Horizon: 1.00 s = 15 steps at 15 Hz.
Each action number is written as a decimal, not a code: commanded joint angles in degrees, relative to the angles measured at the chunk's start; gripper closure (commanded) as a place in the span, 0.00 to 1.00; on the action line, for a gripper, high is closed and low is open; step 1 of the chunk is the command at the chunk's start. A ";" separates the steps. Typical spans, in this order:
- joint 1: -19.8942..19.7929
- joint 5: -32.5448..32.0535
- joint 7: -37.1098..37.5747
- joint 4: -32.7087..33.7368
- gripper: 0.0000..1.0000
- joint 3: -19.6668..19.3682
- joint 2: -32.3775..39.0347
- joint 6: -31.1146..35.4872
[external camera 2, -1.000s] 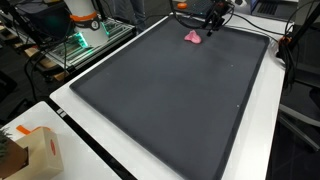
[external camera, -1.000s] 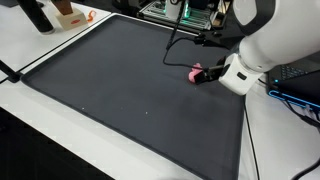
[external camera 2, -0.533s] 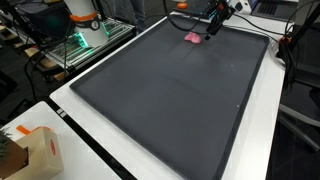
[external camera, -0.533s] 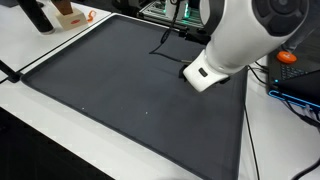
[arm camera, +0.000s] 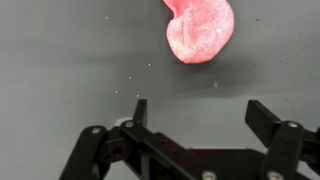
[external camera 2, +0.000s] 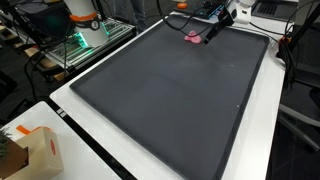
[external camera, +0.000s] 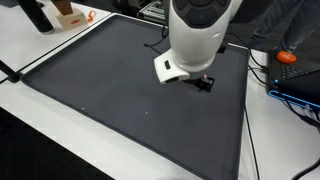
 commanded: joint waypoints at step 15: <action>-7.83 27.47 18.46 -43.93 0.00 -0.45 -24.25 27.49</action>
